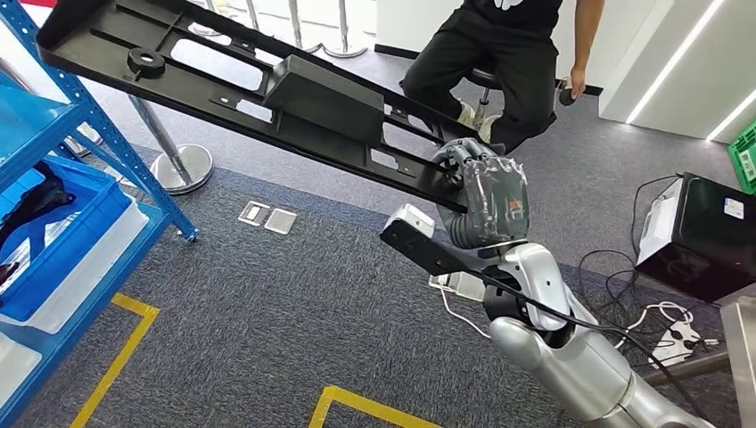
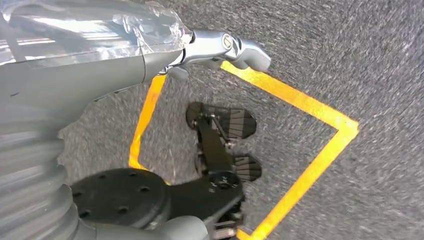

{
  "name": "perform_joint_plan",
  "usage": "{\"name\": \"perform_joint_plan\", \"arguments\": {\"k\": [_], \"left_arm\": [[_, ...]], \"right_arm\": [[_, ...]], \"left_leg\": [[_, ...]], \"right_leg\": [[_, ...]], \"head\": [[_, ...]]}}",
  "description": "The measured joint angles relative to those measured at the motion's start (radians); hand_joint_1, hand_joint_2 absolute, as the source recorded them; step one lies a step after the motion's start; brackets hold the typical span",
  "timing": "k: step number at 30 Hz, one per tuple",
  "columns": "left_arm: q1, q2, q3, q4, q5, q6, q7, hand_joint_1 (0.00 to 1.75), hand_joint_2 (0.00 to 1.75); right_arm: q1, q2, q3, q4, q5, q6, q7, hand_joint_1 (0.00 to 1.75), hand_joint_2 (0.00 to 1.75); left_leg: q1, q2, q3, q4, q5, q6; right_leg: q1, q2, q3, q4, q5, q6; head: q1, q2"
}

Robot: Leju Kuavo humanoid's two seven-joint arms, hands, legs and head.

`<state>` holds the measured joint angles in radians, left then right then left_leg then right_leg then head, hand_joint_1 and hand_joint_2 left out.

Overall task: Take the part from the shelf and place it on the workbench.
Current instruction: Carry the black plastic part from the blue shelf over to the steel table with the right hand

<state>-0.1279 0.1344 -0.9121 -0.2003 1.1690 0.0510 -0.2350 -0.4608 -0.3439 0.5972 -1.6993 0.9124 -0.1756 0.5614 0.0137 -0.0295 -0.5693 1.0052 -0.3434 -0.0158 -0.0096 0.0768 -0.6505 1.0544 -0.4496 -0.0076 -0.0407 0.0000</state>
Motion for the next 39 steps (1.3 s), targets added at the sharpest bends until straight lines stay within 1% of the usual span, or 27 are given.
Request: {"name": "perform_joint_plan", "arguments": {"k": [1, 3, 4, 5, 6, 7, 9, 10, 11, 13, 15, 17, 19, 20, 21, 22, 24, 26, 27, 29, 31, 33, 34, 35, 36, 37, 39], "left_arm": [[-0.001, 0.000, 0.000, 0.000, 0.000, 0.000, 0.000, 0.00, 1.75], [0.000, 0.000, 0.000, 0.000, 0.000, 0.000, 0.000, 0.00, 1.75], [0.001, 0.000, 0.000, 0.000, 0.001, 0.000, 0.000, 0.00, 1.75], [0.001, 0.000, 0.000, 0.000, 0.001, 0.000, 0.000, 0.00, 1.75], [0.001, 0.000, 0.000, 0.000, 0.001, 0.000, 0.000, 0.00, 1.75], [0.001, 0.000, 0.000, 0.000, 0.001, 0.000, 0.000, 0.00, 1.75], [0.000, 0.000, 0.000, 0.000, 0.001, 0.000, 0.000, 0.00, 1.75], [0.000, 0.001, 0.000, 0.000, 0.001, 0.000, 0.000, 0.00, 1.75], [0.000, 0.001, 0.000, 0.000, 0.001, 0.000, 0.000, 0.00, 1.75], [0.000, 0.002, 0.000, 0.000, 0.002, 0.000, 0.000, 0.00, 1.75], [-0.001, 0.001, 0.000, 0.000, 0.002, 0.000, 0.000, 0.00, 1.75], [0.000, 0.001, 0.000, 0.000, 0.002, 0.000, 0.000, 0.00, 1.75], [0.004, 0.001, 0.000, 0.000, 0.002, 0.000, 0.000, 0.00, 1.75], [0.006, 0.001, 0.000, 0.000, 0.002, 0.000, 0.000, 0.00, 1.75], [0.007, 0.001, 0.000, 0.000, 0.002, 0.000, 0.000, 0.00, 1.75], [0.008, 0.001, 0.000, 0.000, 0.002, 0.000, 0.000, 0.00, 1.75], [0.007, 0.003, 0.000, 0.000, 0.001, 0.000, 0.000, 0.00, 1.75], [0.007, 0.005, 0.000, 0.000, 0.000, -0.001, 0.000, 0.00, 1.75], [0.006, 0.007, 0.000, 0.000, -0.001, -0.001, 0.000, 0.00, 1.75], [0.003, 0.006, 0.000, 0.000, -0.002, -0.002, 0.000, 0.00, 1.75], [0.001, 0.006, 0.000, 0.000, -0.002, -0.002, 0.001, 0.00, 1.75], [0.001, 0.006, 0.000, 0.000, -0.002, -0.001, 0.002, 0.00, 1.75], [0.002, 0.006, 0.000, 0.000, -0.002, -0.001, 0.002, 0.00, 1.75], [0.003, 0.006, 0.000, 0.000, -0.002, -0.001, 0.003, 0.00, 1.75], [0.004, 0.006, 0.000, 0.000, -0.002, -0.001, 0.003, 0.00, 1.75], [0.005, 0.006, 0.000, 0.000, -0.002, -0.001, 0.003, 0.00, 1.75], [0.005, 0.004, 0.000, 0.000, -0.002, -0.001, 0.004, 0.00, 1.75]], "right_arm": [[-0.002, 0.000, 0.000, 0.001, 0.000, 0.000, -0.001, 1.75, 1.75], [-0.003, 0.001, 0.000, 0.003, 0.000, -0.001, -0.004, 1.75, 1.75], [-0.003, 0.001, 0.000, 0.005, 0.000, -0.001, -0.004, 1.75, 1.75], [-0.003, 0.001, 0.000, 0.008, 0.000, -0.001, -0.005, 1.75, 1.75], [-0.003, 0.001, 0.000, 0.010, 0.000, 0.000, -0.005, 1.75, 1.75], [-0.003, 0.001, 0.000, 0.011, 0.000, 0.000, -0.005, 1.75, 1.75], [-0.005, 0.002, 0.000, 0.013, 0.000, 0.000, -0.006, 1.75, 1.75], [-0.005, 0.003, 0.000, 0.013, 0.000, 0.000, -0.007, 1.75, 1.75], [-0.006, 0.003, 0.000, 0.014, 0.000, 0.000, -0.008, 1.75, 1.75], [-0.006, 0.005, 0.001, 0.016, 0.000, -0.001, -0.009, 1.75, 1.75], [-0.007, 0.006, 0.001, 0.018, 0.000, -0.001, -0.012, 1.75, 1.75], [-0.010, 0.008, 0.001, 0.018, 0.000, -0.001, -0.015, 1.75, 1.75], [-0.010, 0.010, 0.001, 0.018, -0.001, -0.001, -0.015, 1.75, 1.75], [-0.010, 0.011, 0.001, 0.019, -0.002, -0.001, -0.015, 1.75, 1.75], [-0.009, 0.011, 0.002, 0.020, -0.002, -0.001, -0.016, 1.75, 1.75], [-0.009, 0.011, 0.002, 0.020, -0.003, -0.001, -0.016, 1.75, 1.75], [-0.010, 0.011, 0.002, 0.020, -0.004, -0.001, -0.016, 1.75, 1.75], [-0.010, 0.011, 0.002, 0.020, -0.006, -0.002, -0.015, 1.75, 1.75], [-0.010, 0.011, 0.002, 0.020, -0.008, -0.002, -0.015, 1.75, 1.75], [-0.010, 0.011, 0.002, 0.020, -0.010, -0.003, -0.015, 1.75, 1.75], [-0.012, 0.010, 0.002, 0.020, -0.012, -0.003, -0.014, 1.75, 1.75], [-0.012, 0.009, 0.002, 0.020, -0.013, -0.004, -0.014, 1.75, 1.75], [-0.011, 0.009, 0.002, 0.020, -0.014, -0.004, -0.014, 1.75, 1.75], [-0.009, 0.009, 0.002, 0.021, -0.014, -0.004, -0.014, 1.75, 1.75], [-0.008, 0.009, 0.002, 0.022, -0.015, -0.004, -0.013, 1.75, 1.75], [-0.008, 0.009, 0.002, 0.023, -0.015, -0.004, -0.012, 1.75, 1.75], [-0.009, 0.009, 0.002, 0.024, -0.015, -0.005, -0.011, 1.75, 1.75]], "left_leg": [[0.003, 0.009, 0.003, -0.008, 0.005, 0.003], [0.004, 0.028, 0.004, -0.012, 0.008, 0.007], [0.004, 0.037, 0.003, -0.011, 0.008, 0.006], [0.005, 0.045, 0.003, -0.011, 0.007, 0.005], [0.006, 0.053, 0.003, -0.010, 0.005, 0.003], [0.009, 0.061, 0.004, -0.007, 0.003, -0.001], [0.011, 0.074, 0.004, 0.003, -0.006, -0.015], [0.010, 0.079, 0.004, 0.009, -0.011, -0.023], [0.009, 0.083, 0.003, 0.012, -0.013, -0.030], [0.009, 0.092, 0.005, 0.012, -0.015, -0.042], [0.014, 0.084, 0.003, 0.030, -0.032, -0.053], [0.015, 0.059, -0.034, 0.122, -0.090, -0.056], [0.009, 0.044, -0.098, 0.260, -0.151, -0.051], [0.006, 0.042, -0.119, 0.302, -0.161, -0.047], [0.002, 0.039, -0.124, 0.308, -0.150, -0.040], [-0.002, 0.036, -0.110, 0.273, -0.121, -0.030], [-0.013, 0.012, -0.051, 0.139, -0.050, -0.005], [-0.020, -0.006, -0.013, 0.045, -0.016, 0.010], [-0.022, -0.007, -0.010, 0.032, -0.015, 0.013], [-0.022, 0.009, -0.006, 0.017, -0.008, 0.015], [-0.017, 0.023, 0.001, -0.001, 0.002, 0.019], [-0.015, 0.038, 0.003, -0.009, 0.007, 0.021], [-0.015, 0.046, 0.002, -0.008, 0.007, 0.021], [-0.014, 0.054, 0.002, -0.007, 0.006, 0.020], [-0.014, 0.062, 0.001, -0.006, 0.005, 0.019], [-0.012, 0.071, 0.001, -0.004, 0.003, 0.016], [-0.010, 0.086, 0.001, 0.004, -0.004, 0.008]], "right_leg": [[0.002, -0.020, -0.017, 0.036, -0.022, 0.004], [-0.002, -0.056, -0.073, 0.157, -0.083, 0.012], [-0.006, -0.064, -0.099, 0.216, -0.104, 0.016], [-0.010, -0.068, -0.113, 0.245, -0.108, 0.020], [-0.014, -0.071, -0.107, 0.238, -0.093, 0.024], [-0.018, -0.078, -0.081, 0.189, -0.064, 0.028], [-0.020, -0.102, -0.012, 0.054, -0.012, 0.035], [-0.018, -0.109, 0.010, 0.009, 0.000, 0.030], [-0.016, -0.110, 0.018, -0.009, -0.001, 0.024], [-0.011, -0.093, 0.014, -0.008, -0.002, 0.002], [-0.010, -0.082, 0.012, -0.009, 0.000, -0.013], [-0.009, -0.071, 0.012, -0.011, 0.003, -0.024], [-0.003, -0.058, 0.011, -0.011, 0.003, -0.032], [0.001, -0.050, 0.011, -0.011, 0.003, -0.034], [0.005, -0.042, 0.012, -0.011, 0.004, -0.035], [0.009, -0.033, 0.013, -0.011, 0.004, -0.036], [0.015, -0.017, 0.015, -0.011, 0.005, -0.037], [0.014, -0.005, 0.013, -0.010, 0.008, -0.034], [0.011, 0.000, 0.010, -0.011, 0.010, -0.031], [0.007, 0.004, 0.008, -0.011, 0.013, -0.022], [0.009, -0.022, -0.007, 0.022, -0.011, -0.012], [0.006, -0.056, -0.055, 0.127, -0.070, -0.002], [0.002, -0.063, -0.085, 0.191, -0.098, 0.003], [-0.002, -0.067, -0.105, 0.237, -0.112, 0.007], [-0.005, -0.070, -0.110, 0.251, -0.107, 0.011], [-0.007, -0.074, -0.094, 0.222, -0.085, 0.014], [-0.007, -0.096, -0.026, 0.092, -0.029, 0.016]], "head": [[0.007, 0.000], [0.018, 0.000], [0.020, 0.000], [0.021, 0.000], [0.024, 0.000], [0.026, 0.000], [0.031, 0.000], [0.032, 0.000], [0.032, 0.000], [0.029, 0.000], [0.024, 0.000], [0.013, 0.000], [0.001, 0.000], [-0.002, 0.000], [-0.003, 0.000], [-0.004, 0.000], [-0.002, 0.000], [0.003, 0.000], [0.005, 0.000], [0.002, 0.000], [0.008, 0.000], [0.022, 0.000], [0.028, 0.000], [0.033, 0.000], [0.037, 0.000], [0.042, 0.000], [0.050, 0.000]]}}
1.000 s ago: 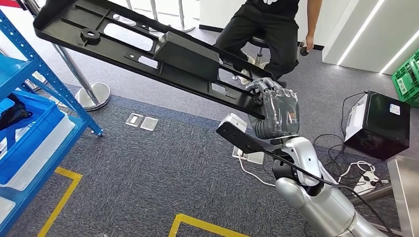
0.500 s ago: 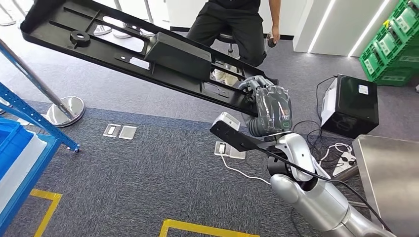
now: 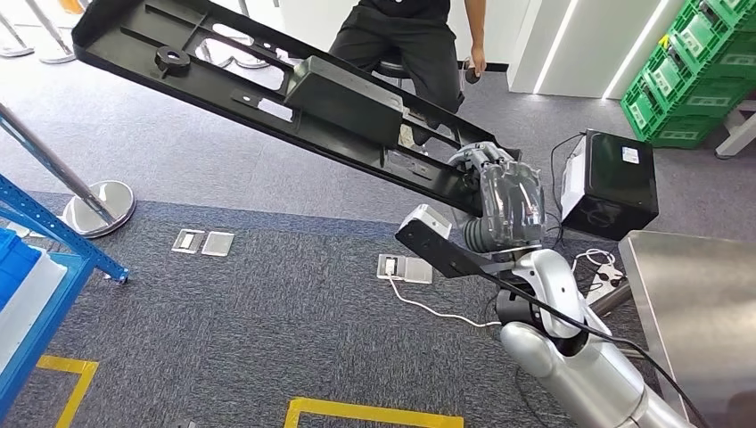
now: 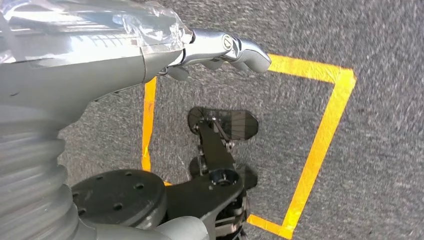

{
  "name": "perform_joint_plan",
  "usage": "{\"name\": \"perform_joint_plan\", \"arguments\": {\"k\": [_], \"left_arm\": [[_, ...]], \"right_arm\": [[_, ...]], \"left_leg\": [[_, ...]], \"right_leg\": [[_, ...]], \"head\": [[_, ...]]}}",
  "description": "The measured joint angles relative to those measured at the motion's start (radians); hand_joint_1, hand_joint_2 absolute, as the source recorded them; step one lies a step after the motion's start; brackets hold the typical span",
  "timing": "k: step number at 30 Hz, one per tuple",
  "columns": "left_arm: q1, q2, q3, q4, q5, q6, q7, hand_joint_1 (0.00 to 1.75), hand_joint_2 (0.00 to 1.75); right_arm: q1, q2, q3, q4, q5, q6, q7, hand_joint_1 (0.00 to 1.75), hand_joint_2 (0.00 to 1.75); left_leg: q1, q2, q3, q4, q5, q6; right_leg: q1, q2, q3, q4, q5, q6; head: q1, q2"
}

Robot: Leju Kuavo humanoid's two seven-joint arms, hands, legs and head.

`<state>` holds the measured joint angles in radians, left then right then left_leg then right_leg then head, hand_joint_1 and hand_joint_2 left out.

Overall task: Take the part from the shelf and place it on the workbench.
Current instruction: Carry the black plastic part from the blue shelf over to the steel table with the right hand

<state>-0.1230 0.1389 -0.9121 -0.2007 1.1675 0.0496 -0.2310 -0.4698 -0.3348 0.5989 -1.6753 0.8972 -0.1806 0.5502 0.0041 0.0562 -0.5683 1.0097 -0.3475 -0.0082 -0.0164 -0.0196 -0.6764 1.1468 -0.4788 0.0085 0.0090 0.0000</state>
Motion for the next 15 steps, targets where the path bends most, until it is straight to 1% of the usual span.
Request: {"name": "perform_joint_plan", "arguments": {"k": [1, 2, 3, 5, 6, 7, 8, 9, 10, 11, 12, 13, 14, 15], "left_arm": [[0.000, 0.000, 0.000, 0.000, 0.000, 0.000, 0.000, 0.00, 1.75], [0.000, -0.001, 0.000, 0.000, 0.000, 0.000, 0.000, 0.00, 1.75], [-0.001, -0.001, 0.000, 0.000, 0.000, 0.000, 0.000, 0.00, 1.75], [-0.001, -0.001, 0.000, 0.000, 0.000, 0.000, 0.001, 0.00, 1.75], [-0.001, -0.001, 0.000, 0.000, 0.000, 0.000, 0.001, 0.00, 1.75], [-0.002, -0.001, 0.000, 0.000, -0.001, 0.000, 0.001, 0.00, 1.75], [-0.002, -0.001, 0.000, 0.000, -0.001, 0.000, 0.001, 0.00, 1.75], [-0.001, -0.001, 0.000, 0.000, -0.002, 0.000, 0.001, 0.00, 1.75], [0.000, -0.001, 0.000, 0.000, -0.004, 0.000, 0.001, 0.00, 1.75], [0.001, -0.001, 0.000, 0.000, -0.005, 0.000, 0.001, 0.00, 1.75], [0.002, -0.001, 0.000, 0.000, -0.007, 0.000, 0.001, 0.00, 1.75], [0.002, -0.001, 0.000, 0.000, -0.008, 0.000, 0.001, 0.00, 1.75], [0.002, -0.001, 0.000, 0.000, -0.008, 0.000, 0.001, 0.00, 1.75], [0.001, -0.001, 0.000, 0.000, -0.009, 0.000, 0.001, 0.00, 1.75]], "right_arm": [[-0.001, 0.000, 0.000, 0.000, 0.000, 0.000, 0.000, 1.75, 1.75], [-0.001, 0.000, 0.000, 0.000, 0.000, -0.001, 0.000, 1.75, 1.75], [-0.001, 0.000, 0.000, 0.001, 0.000, -0.001, -0.001, 1.75, 1.75], [-0.001, -0.001, 0.000, 0.001, 0.000, -0.002, -0.001, 1.75, 1.75], [-0.002, -0.001, 0.000, 0.001, 0.001, -0.003, -0.002, 1.75, 1.75], [-0.003, -0.001, 0.000, 0.001, 0.002, -0.003, -0.003, 1.75, 1.75], [-0.004, -0.001, 0.000, 0.001, 0.002, -0.004, -0.003, 1.75, 1.75], [-0.005, -0.001, 0.000, 0.001, 0.003, -0.004, -0.004, 1.75, 1.75], [-0.006, 0.000, 0.000, 0.001, 0.003, -0.005, -0.004, 1.75, 1.75], [-0.005, 0.000, 0.000, 0.001, 0.004, -0.005, -0.003, 1.75, 1.75], [-0.005, 0.000, 0.000, 0.001, 0.004, -0.005, -0.003, 1.75, 1.75], [-0.005, 0.000, 0.000, 0.001, 0.005, -0.005, -0.003, 1.75, 1.75], [-0.005, 0.000, 0.000, 0.001, 0.007, -0.005, -0.002, 1.75, 1.75], [-0.005, 0.000, 0.000, 0.001, 0.009, -0.006, -0.002, 1.75, 1.75]], "left_leg": [[0.000, 0.006, -0.001, 0.006, -0.004, -0.006], [-0.001, 0.011, -0.002, 0.011, -0.008, -0.011], [-0.002, 0.016, -0.003, 0.013, -0.010, -0.017], [-0.001, 0.023, -0.002, 0.016, -0.012, -0.028], [0.001, 0.017, -0.003, 0.023, -0.021, -0.034], [0.004, 0.002, -0.011, 0.047, -0.039, -0.039], [0.006, -0.015, -0.028, 0.092, -0.067, -0.043], [0.007, -0.033, -0.055, 0.154, -0.102, -0.046], [0.008, -0.042, -0.087, 0.223, -0.134, -0.048], [0.008, -0.045, -0.113, 0.280, -0.153, -0.048], [0.008, -0.047, -0.126, 0.305, -0.153, -0.047], [0.007, -0.048, -0.121, 0.290, -0.132, -0.044], [0.007, -0.053, -0.098, 0.239, -0.097, -0.040], [0.007, -0.069, -0.067, 0.168, -0.058, -0.035]], "right_leg": [[0.002, -0.010, 0.028, -0.057, 0.018, -0.005], [0.005, -0.016, 0.044, -0.091, 0.024, -0.011], [0.009, -0.015, 0.047, -0.101, 0.021, -0.020], [0.011, 0.002, 0.044, -0.103, 0.025, -0.034], [0.011, 0.008, 0.044, -0.105, 0.026, -0.040], [0.009, 0.014, 0.044, -0.107, 0.029, -0.046], [0.007, 0.020, 0.045, -0.109, 0.031, -0.051], [0.008, 0.027, 0.044, -0.110, 0.031, -0.054], [0.009, 0.034, 0.044, -0.109, 0.032, -0.056], [0.011, 0.043, 0.044, -0.109, 0.032, -0.057], [0.012, 0.052, 0.044, -0.109, 0.032, -0.058], [0.013, 0.062, 0.044, -0.109, 0.032, -0.058], [0.013, 0.072, 0.046, -0.109, 0.032, -0.057], [0.012, 0.081, 0.047, -0.109, 0.033, -0.057]], "head": [[0.003, 0.000], [0.003, 0.000], [0.003, 0.000], [0.001, 0.000], [0.000, 0.000], [-0.003, 0.000], [-0.008, 0.000], [-0.013, 0.000], [-0.018, 0.000], [-0.020, 0.000], [-0.021, 0.000], [-0.023, 0.000], [-0.023, 0.000], [-0.024, 0.000]]}}
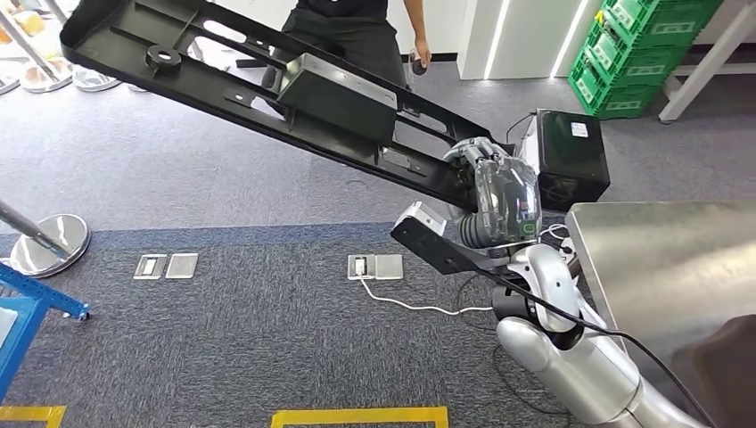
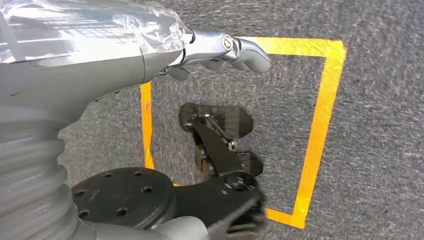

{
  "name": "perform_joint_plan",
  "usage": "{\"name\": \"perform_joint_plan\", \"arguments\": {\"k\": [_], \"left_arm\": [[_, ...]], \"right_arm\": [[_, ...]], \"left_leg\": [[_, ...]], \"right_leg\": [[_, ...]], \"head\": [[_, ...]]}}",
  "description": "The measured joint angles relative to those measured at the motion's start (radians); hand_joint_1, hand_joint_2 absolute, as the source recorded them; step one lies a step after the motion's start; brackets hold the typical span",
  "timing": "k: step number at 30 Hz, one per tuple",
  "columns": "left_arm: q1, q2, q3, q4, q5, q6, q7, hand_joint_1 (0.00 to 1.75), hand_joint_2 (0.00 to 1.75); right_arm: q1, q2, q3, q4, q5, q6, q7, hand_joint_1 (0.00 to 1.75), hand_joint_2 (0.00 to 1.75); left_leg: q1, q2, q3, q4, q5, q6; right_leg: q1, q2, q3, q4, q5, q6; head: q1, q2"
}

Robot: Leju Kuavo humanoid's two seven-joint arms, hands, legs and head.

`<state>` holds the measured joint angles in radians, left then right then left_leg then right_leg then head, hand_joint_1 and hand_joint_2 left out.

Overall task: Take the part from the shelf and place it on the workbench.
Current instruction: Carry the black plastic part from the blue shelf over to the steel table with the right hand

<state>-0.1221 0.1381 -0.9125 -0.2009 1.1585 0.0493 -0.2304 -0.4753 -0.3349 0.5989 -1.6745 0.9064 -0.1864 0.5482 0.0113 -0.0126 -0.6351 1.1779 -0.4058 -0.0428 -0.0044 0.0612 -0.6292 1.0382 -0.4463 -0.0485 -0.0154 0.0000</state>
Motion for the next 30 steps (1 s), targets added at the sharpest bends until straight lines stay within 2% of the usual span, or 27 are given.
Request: {"name": "perform_joint_plan", "arguments": {"k": [1, 2, 3, 5, 6, 8, 9, 11, 12, 13, 14, 16, 17, 18, 20, 22, 23, 25, 26, 27, 28, 29, 30], "left_arm": [[0.000, 0.001, 0.000, 0.000, 0.000, 0.000, 0.000, 0.00, 1.75], [0.000, 0.001, 0.000, 0.000, -0.001, 0.000, 0.001, 0.00, 1.75], [0.000, 0.002, 0.000, 0.000, -0.002, -0.001, 0.001, 0.00, 1.75], [0.000, 0.002, -0.001, 0.000, -0.004, -0.002, 0.002, 0.00, 1.75], [-0.001, 0.002, -0.001, 0.000, -0.006, -0.002, 0.001, 0.00, 1.75], [-0.004, 0.002, -0.001, 0.000, -0.008, -0.004, 0.001, 0.00, 1.75], [-0.005, 0.002, -0.002, 0.000, -0.008, -0.005, 0.001, 0.00, 1.75], [-0.005, 0.002, -0.003, 0.000, -0.008, -0.006, 0.001, 0.00, 1.75], [-0.005, 0.002, -0.004, 0.000, -0.009, -0.006, 0.001, 0.00, 1.75], [-0.006, 0.002, -0.004, 0.000, -0.009, -0.007, 0.001, 0.00, 1.75], [-0.006, 0.002, -0.004, 0.000, -0.009, -0.007, 0.000, 0.00, 1.75], [-0.008, 0.002, -0.004, 0.000, -0.009, -0.008, 0.001, 0.00, 1.75], [-0.009, 0.002, -0.004, 0.000, -0.009, -0.009, 0.001, 0.00, 1.75], [-0.009, 0.002, -0.004, 0.000, -0.010, -0.009, 0.001, 0.00, 1.75], [-0.011, 0.002, -0.005, 0.000, -0.009, -0.010, 0.001, 0.00, 1.75], [-0.012, 0.002, -0.005, 0.000, -0.009, -0.010, 0.000, 0.00, 1.75], [-0.013, 0.002, -0.005, 0.000, -0.009, -0.010, 0.000, 0.00, 1.75], [-0.012, 0.002, -0.005, 0.000, -0.009, -0.010, -0.001, 0.00, 1.75], [-0.011, 0.002, -0.005, 0.000, -0.009, -0.010, -0.001, 0.00, 1.75], [-0.009, 0.002, -0.005, 0.000, -0.009, -0.010, -0.001, 0.00, 1.75], [-0.007, 0.002, -0.005, 0.000, -0.009, -0.010, -0.001, 0.00, 1.75], [-0.006, 0.002, -0.005, 0.000, -0.009, -0.010, -0.001, 0.00, 1.75], [-0.006, 0.002, -0.005, 0.000, -0.009, -0.010, -0.001, 0.00, 1.75]], "right_arm": [[0.000, 0.000, 0.000, 0.000, 0.002, -0.001, 0.001, 1.75, 1.75], [-0.001, 0.000, 0.000, -0.001, 0.004, -0.002, 0.001, 1.75, 1.75], [-0.001, 0.000, 0.000, -0.001, 0.005, -0.003, 0.002, 1.75, 1.75], [0.000, 0.000, 0.000, -0.002, 0.007, -0.004, 0.002, 1.75, 1.75], [-0.001, 0.000, 0.000, -0.002, 0.007, -0.004, 0.003, 1.75, 1.75], [-0.004, 0.001, 0.000, -0.002, 0.008, -0.004, 0.003, 1.75, 1.75], [-0.006, 0.001, 0.000, -0.002, 0.009, -0.004, 0.003, 1.75, 1.75], [-0.009, 0.002, 0.000, -0.002, 0.009, -0.006, 0.003, 1.75, 1.75], [-0.009, 0.003, 0.000, -0.002, 0.009, -0.008, 0.002, 1.75, 1.75], [-0.010, 0.003, 0.000, -0.002, 0.009, -0.011, 0.002, 1.75, 1.75], [-0.012, 0.004, 0.000, -0.002, 0.009, -0.015, 0.002, 1.75, 1.75], [-0.024, 0.006, 0.000, -0.001, 0.009, -0.027, -0.001, 1.75, 1.75], [-0.031, 0.009, 0.000, -0.001, 0.009, -0.035, -0.004, 1.75, 1.75], [-0.039, 0.012, 0.000, -0.001, 0.008, -0.043, -0.007, 1.75, 1.75], [-0.050, 0.016, 0.001, 0.002, 0.004, -0.056, -0.014, 1.75, 1.75], [-0.062, 0.020, 0.001, 0.005, -0.003, -0.064, -0.020, 1.75, 1.75], [-0.069, 0.024, 0.001, 0.007, -0.005, -0.067, -0.023, 1.75, 1.75], [-0.077, 0.032, 0.002, 0.010, -0.007, -0.069, -0.025, 1.75, 1.75], [-0.078, 0.036, 0.002, 0.013, -0.009, -0.070, -0.026, 1.75, 1.75], [-0.078, 0.039, 0.003, 0.015, -0.011, -0.072, -0.027, 1.75, 1.75], [-0.079, 0.042, 0.003, 0.018, -0.012, -0.074, -0.029, 1.75, 1.75], [-0.080, 0.044, 0.003, 0.021, -0.014, -0.077, -0.031, 1.75, 1.75], [-0.083, 0.047, 0.003, 0.023, -0.015, -0.080, -0.032, 1.75, 1.75]], "left_leg": [[0.001, -0.021, 0.028, -0.066, 0.029, 0.005], [0.001, -0.038, 0.046, -0.113, 0.046, 0.009], [-0.001, -0.050, 0.053, -0.138, 0.051, 0.012], [-0.003, -0.040, 0.054, -0.151, 0.053, 0.018], [-0.003, -0.031, 0.056, -0.157, 0.056, 0.023], [0.000, -0.012, 0.061, -0.170, 0.064, 0.034], [-0.001, -0.003, 0.062, -0.172, 0.066, 0.037], [-0.004, 0.015, 0.062, -0.172, 0.065, 0.040], [-0.005, 0.024, 0.061, -0.171, 0.064, 0.041], [-0.005, 0.032, 0.061, -0.169, 0.063, 0.040], [-0.004, 0.040, 0.062, -0.167, 0.061, 0.039], [-0.006, 0.055, 0.061, -0.159, 0.054, 0.032], [-0.008, 0.061, 0.060, -0.155, 0.051, 0.028], [-0.010, 0.067, 0.059, -0.152, 0.048, 0.023], [-0.010, 0.078, 0.059, -0.151, 0.047, 0.014], [-0.006, 0.070, 0.058, -0.135, 0.032, 0.001], [-0.004, 0.057, 0.047, -0.104, 0.010, -0.004], [-0.001, 0.030, -0.003, 0.010, -0.054, -0.012], [0.000, 0.024, -0.034, 0.076, -0.081, -0.014], [0.000, 0.022, -0.055, 0.120, -0.092, -0.015], [0.001, 0.021, -0.062, 0.131, -0.084, -0.016], [0.002, 0.020, -0.051, 0.102, -0.058, -0.015], [0.004, 0.014, -0.024, 0.041, -0.020, -0.014]], "right_leg": [[0.000, 0.008, -0.001, 0.002, 0.001, 0.002], [-0.001, 0.017, -0.004, 0.003, 0.002, 0.005], [-0.003, 0.024, -0.009, 0.004, 0.004, 0.011], [-0.009, 0.041, -0.016, 0.001, 0.011, 0.026], [-0.009, 0.037, -0.018, 0.003, 0.010, 0.032], [-0.006, -0.001, -0.038, 0.045, -0.018, 0.040], [-0.005, -0.027, -0.061, 0.098, -0.048, 0.043], [-0.007, -0.050, -0.119, 0.224, -0.103, 0.048], [-0.009, -0.052, -0.136, 0.263, -0.111, 0.051], [-0.010, -0.054, -0.135, 0.264, -0.100, 0.052], [-0.011, -0.057, -0.115, 0.227, -0.074, 0.052], [-0.008, -0.082, -0.046, 0.094, -0.021, 0.048], [-0.005, -0.092, -0.021, 0.043, -0.007, 0.041], [-0.001, -0.098, -0.008, 0.014, -0.003, 0.035], [0.003, -0.086, -0.009, 0.006, -0.004, 0.021], [0.002, -0.075, -0.007, -0.001, 0.001, 0.009], [0.000, -0.069, -0.006, -0.005, 0.003, 0.003], [-0.001, -0.059, -0.005, -0.007, 0.005, -0.003], [0.000, -0.053, -0.006, -0.007, 0.006, -0.004], [0.000, -0.045, -0.006, -0.007, 0.006, -0.005], [0.000, -0.037, -0.006, -0.006, 0.006, -0.004], [0.000, -0.029, -0.006, -0.006, 0.006, -0.004], [0.000, -0.020, -0.005, -0.005, 0.006, -0.003]], "head": [[0.000, 0.000], [0.000, 0.000], [0.000, 0.000], [0.002, 0.000], [0.004, 0.000], [0.015, 0.000], [0.021, 0.000], [0.030, 0.000], [0.032, 0.000], [0.035, 0.000], [0.039, 0.000], [0.047, 0.000], [0.049, 0.000], [0.050, 0.000], [0.048, 0.000], [0.049, 0.000], [0.048, 0.000], [0.039, 0.000], [0.034, 0.000], [0.031, 0.000], [0.029, 0.000], [0.027, 0.000], [0.026, 0.000]]}}
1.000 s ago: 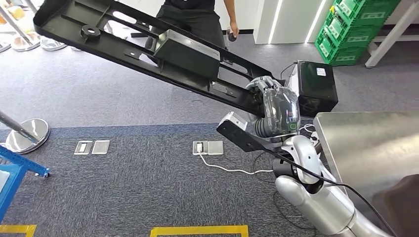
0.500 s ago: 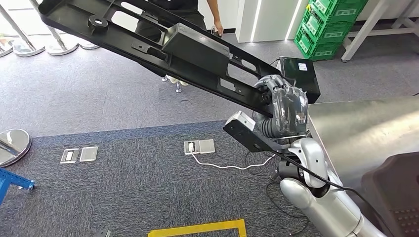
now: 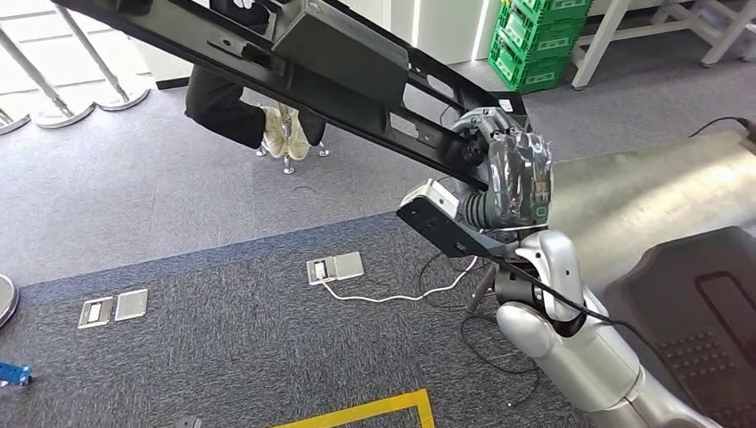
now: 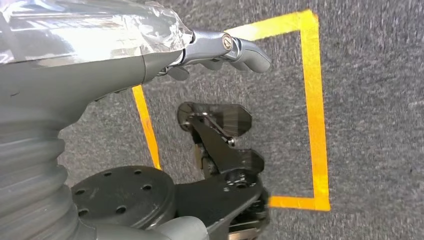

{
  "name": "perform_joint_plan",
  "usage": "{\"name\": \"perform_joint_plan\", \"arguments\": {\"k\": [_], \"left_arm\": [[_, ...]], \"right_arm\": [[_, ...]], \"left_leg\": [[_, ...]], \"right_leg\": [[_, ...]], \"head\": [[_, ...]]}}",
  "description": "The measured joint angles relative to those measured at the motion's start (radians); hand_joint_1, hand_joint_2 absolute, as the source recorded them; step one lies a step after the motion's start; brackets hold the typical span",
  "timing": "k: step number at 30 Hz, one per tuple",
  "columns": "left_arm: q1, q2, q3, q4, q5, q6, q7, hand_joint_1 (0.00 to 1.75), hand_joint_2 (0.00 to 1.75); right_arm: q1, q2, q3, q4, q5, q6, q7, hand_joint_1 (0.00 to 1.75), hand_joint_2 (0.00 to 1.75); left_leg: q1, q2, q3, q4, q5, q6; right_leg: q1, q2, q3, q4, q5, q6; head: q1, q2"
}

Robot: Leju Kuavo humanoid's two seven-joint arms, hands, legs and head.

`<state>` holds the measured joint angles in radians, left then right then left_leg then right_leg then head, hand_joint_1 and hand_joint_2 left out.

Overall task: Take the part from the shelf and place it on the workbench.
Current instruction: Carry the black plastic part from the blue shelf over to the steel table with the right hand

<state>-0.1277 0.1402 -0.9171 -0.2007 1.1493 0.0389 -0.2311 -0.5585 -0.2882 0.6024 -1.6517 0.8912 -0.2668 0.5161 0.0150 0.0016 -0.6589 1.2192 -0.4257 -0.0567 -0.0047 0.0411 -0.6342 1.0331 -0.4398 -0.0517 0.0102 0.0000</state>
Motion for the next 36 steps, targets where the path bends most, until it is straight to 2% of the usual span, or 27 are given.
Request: {"name": "perform_joint_plan", "arguments": {"k": [2, 3, 4, 6, 7, 9, 11, 12, 13, 14, 16, 18, 19, 21, 23, 24, 26, 27, 28, 29, 30, 31, 33, 35, 36], "left_arm": [[0.001, 0.000, 0.000, 0.000, 0.000, 0.000, 0.000, 0.00, 1.75], [0.001, 0.001, 0.000, 0.000, 0.000, 0.000, 0.000, 0.00, 1.75], [0.002, 0.001, 0.000, 0.000, 0.000, 0.000, 0.000, 0.00, 1.75], [0.001, 0.000, 0.000, 0.000, 0.000, 0.000, 0.000, 0.00, 1.75], [-0.001, 0.000, 0.000, 0.000, -0.001, 0.000, 0.000, 0.00, 1.75], [-0.004, 0.000, 0.000, 0.000, -0.001, 0.000, 0.000, 0.00, 1.75], [-0.005, 0.000, -0.001, 0.000, -0.003, 0.000, 0.000, 0.00, 1.75], [-0.005, 0.000, -0.001, 0.000, -0.004, 0.000, 0.000, 0.00, 1.75], [-0.005, 0.000, -0.001, 0.000, -0.006, 0.000, 0.001, 0.00, 1.75], [-0.005, 0.000, -0.001, 0.000, -0.007, 0.000, 0.001, 0.00, 1.75], [-0.007, 0.000, -0.001, 0.000, -0.009, 0.000, 0.002, 0.00, 1.75], [-0.008, 0.000, -0.001, 0.000, -0.011, 0.000, 0.002, 0.00, 1.75], [-0.009, 0.000, -0.001, 0.000, -0.012, 0.000, 0.002, 0.00, 1.75], [-0.010, 0.000, -0.002, 0.000, -0.014, 0.000, 0.003, 0.00, 1.75], [-0.012, 0.000, -0.003, 0.000, -0.017, 0.000, 0.003, 0.00, 1.75], [-0.012, 0.000, -0.004, 0.000, -0.017, 0.000, 0.004, 0.00, 1.75], [-0.011, 0.000, -0.005, 0.000, -0.018, -0.001, 0.005, 0.00, 1.75], [-0.010, 0.000, -0.006, 0.000, -0.018, -0.001, 0.006, 0.00, 1.75], [-0.008, 0.000, -0.007, 0.000, -0.018, -0.001, 0.006, 0.00, 1.75], [-0.008, 0.000, -0.007, 0.000, -0.018, -0.001, 0.007, 0.00, 1.75], [-0.008, 0.000, -0.008, 0.000, -0.018, -0.001, 0.007, 0.00, 1.75], [-0.008, 0.000, -0.008, 0.000, -0.018, -0.001, 0.007, 0.00, 1.75], [-0.009, 0.001, -0.008, 0.000, -0.019, -0.001, 0.007, 0.00, 1.75], [-0.010, 0.001, -0.008, 0.000, -0.019, -0.001, 0.007, 0.00, 1.75], [-0.011, 0.001, -0.008, 0.000, -0.019, -0.001, 0.007, 0.00, 1.75]], "right_arm": [[-0.010, 0.005, 0.000, 0.002, -0.002, -0.006, -0.002, 1.75, 1.75], [-0.015, 0.008, 0.001, 0.003, -0.003, -0.009, -0.003, 1.75, 1.75], [-0.019, 0.010, 0.001, 0.005, -0.004, -0.011, -0.004, 1.75, 1.75], [-0.022, 0.012, 0.002, 0.007, -0.008, -0.012, -0.005, 1.75, 1.75], [-0.024, 0.012, 0.002, 0.008, -0.010, -0.013, -0.005, 1.75, 1.75], [-0.029, 0.013, 0.003, 0.012, -0.014, -0.015, -0.006, 1.75, 1.75], [-0.033, 0.013, 0.007, 0.015, -0.016, -0.017, -0.007, 1.75, 1.75], [-0.034, 0.014, 0.010, 0.018, -0.018, -0.018, -0.007, 1.75, 1.75], [-0.034, 0.014, 0.012, 0.020, -0.019, -0.019, -0.006, 1.75, 1.75], [-0.034, 0.014, 0.014, 0.022, -0.020, -0.019, -0.005, 1.75, 1.75], [-0.036, 0.014, 0.016, 0.024, -0.022, -0.019, -0.004, 1.75, 1.75], [-0.042, 0.014, 0.018, 0.024, -0.024, -0.019, -0.003, 1.75, 1.75], [-0.044, 0.015, 0.018, 0.025, -0.025, -0.019, -0.003, 1.75, 1.75], [-0.046, 0.016, 0.019, 0.025, -0.027, -0.020, -0.002, 1.75, 1.75], [-0.047, 0.017, 0.020, 0.026, -0.028, -0.020, -0.001, 1.75, 1.75], [-0.048, 0.018, 0.020, 0.026, -0.028, -0.020, -0.001, 1.75, 1.75], [-0.050, 0.019, 0.020, 0.026, -0.028, -0.020, -0.001, 1.75, 1.75], [-0.050, 0.019, 0.021, 0.026, -0.028, -0.020, 0.000, 1.75, 1.75], [-0.050, 0.019, 0.022, 0.027, -0.029, -0.020, 0.000, 1.75, 1.75], [-0.050, 0.019, 0.023, 0.028, -0.029, -0.020, 0.000, 1.75, 1.75], [-0.050, 0.019, 0.024, 0.029, -0.029, -0.020, 0.000, 1.75, 1.75], [-0.050, 0.019, 0.025, 0.029, -0.029, -0.020, 0.000, 1.75, 1.75], [-0.051, 0.019, 0.027, 0.029, -0.029, -0.020, 0.000, 1.75, 1.75], [-0.052, 0.020, 0.030, 0.030, -0.029, -0.020, 0.000, 1.75, 1.75], [-0.053, 0.020, 0.031, 0.031, -0.030, -0.020, 0.000, 1.75, 1.75]], "left_leg": [[0.005, -0.030, 0.054, -0.129, 0.056, 0.005], [0.005, -0.041, 0.068, -0.166, 0.068, 0.008], [0.004, -0.047, 0.072, -0.181, 0.069, 0.013], [0.002, -0.034, 0.071, -0.188, 0.075, 0.025], [0.002, -0.026, 0.072, -0.193, 0.078, 0.033], [0.003, -0.011, 0.073, -0.201, 0.085, 0.046], [-0.002, 0.003, 0.071, -0.201, 0.086, 0.052], [-0.004, 0.010, 0.071, -0.201, 0.086, 0.053], [-0.006, 0.018, 0.071, -0.200, 0.085, 0.053], [-0.007, 0.024, 0.071, -0.200, 0.085, 0.053], [-0.008, 0.037, 0.073, -0.198, 0.082, 0.051], [-0.011, 0.048, 0.073, -0.194, 0.078, 0.044], [-0.013, 0.054, 0.073, -0.193, 0.077, 0.040], [-0.014, 0.065, 0.075, -0.192, 0.076, 0.029], [-0.012, 0.054, 0.065, -0.157, 0.055, 0.018], [-0.011, 0.040, 0.048, -0.113, 0.029, 0.013], [-0.007, 0.012, -0.009, 0.013, -0.040, 0.006], [-0.006, 0.008, -0.035, 0.069, -0.062, 0.004], [-0.004, 0.007, -0.050, 0.097, -0.065, 0.002], [-0.003, 0.006, -0.048, 0.088, -0.049, 0.002], [-0.001, 0.004, -0.027, 0.041, -0.015, 0.002], [0.002, -0.005, 0.004, -0.030, 0.024, 0.002], [0.006, -0.034, 0.054, -0.150, 0.073, 0.005], [0.004, -0.047, 0.064, -0.184, 0.076, 0.014], [0.004, -0.040, 0.064, -0.187, 0.078, 0.021]], "right_leg": [[0.001, 0.016, -0.003, 0.004, 0.002, 0.005], [0.001, 0.023, -0.007, 0.005, 0.004, 0.010], [0.000, 0.030, -0.010, 0.005, 0.006, 0.016], [-0.003, 0.040, -0.015, 0.004, 0.010, 0.030], [-0.003, 0.033, -0.019, 0.010, 0.005, 0.035], [-0.002, 0.001, -0.049, 0.075, -0.036, 0.043], [-0.004, -0.026, -0.106, 0.205, -0.098, 0.048], [-0.005, -0.030, -0.129, 0.258, -0.115, 0.050], [-0.006, -0.032, -0.137, 0.280, -0.115, 0.050], [-0.006, -0.034, -0.126, 0.261, -0.098, 0.049], [-0.004, -0.053, -0.058, 0.131, -0.042, 0.043], [0.005, -0.074, -0.005, 0.024, -0.013, 0.031], [0.010, -0.077, 0.002, 0.005, -0.013, 0.026], [0.013, -0.062, 0.003, 0.000, -0.011, 0.015], [0.009, -0.051, 0.009, -0.010, -0.006, 0.005], [0.006, -0.046, 0.012, -0.015, -0.003, 0.000], [0.004, -0.033, 0.013, -0.016, -0.002, -0.004], [0.005, -0.025, 0.012, -0.015, -0.002, -0.005], [0.005, -0.016, 0.012, -0.013, -0.002, -0.005], [0.004, -0.007, 0.011, -0.012, -0.003, -0.005], [0.003, 0.002, 0.011, -0.009, -0.003, -0.004], [0.002, 0.011, 0.011, -0.007, -0.004, -0.002], [0.003, 0.028, 0.006, 0.000, -0.006, 0.006], [0.002, 0.043, -0.001, 0.002, -0.003, 0.017], [0.000, 0.049, -0.004, 0.000, 0.000, 0.024]], "head": [[-0.002, 0.000], [-0.002, 0.000], [0.000, 0.000], [0.003, 0.000], [0.006, 0.000], [0.019, 0.000], [0.034, 0.000], [0.038, 0.000], [0.042, 0.000], [0.046, 0.000], [0.055, 0.000], [0.062, 0.000], [0.062, 0.000], [0.062, 0.000], [0.061, 0.000], [0.058, 0.000], [0.051, 0.000], [0.049, 0.000], [0.047, 0.000], [0.045, 0.000], [0.043, 0.000], [0.041, 0.000], [0.036, 0.000], [0.035, 0.000], [0.036, 0.000]]}}
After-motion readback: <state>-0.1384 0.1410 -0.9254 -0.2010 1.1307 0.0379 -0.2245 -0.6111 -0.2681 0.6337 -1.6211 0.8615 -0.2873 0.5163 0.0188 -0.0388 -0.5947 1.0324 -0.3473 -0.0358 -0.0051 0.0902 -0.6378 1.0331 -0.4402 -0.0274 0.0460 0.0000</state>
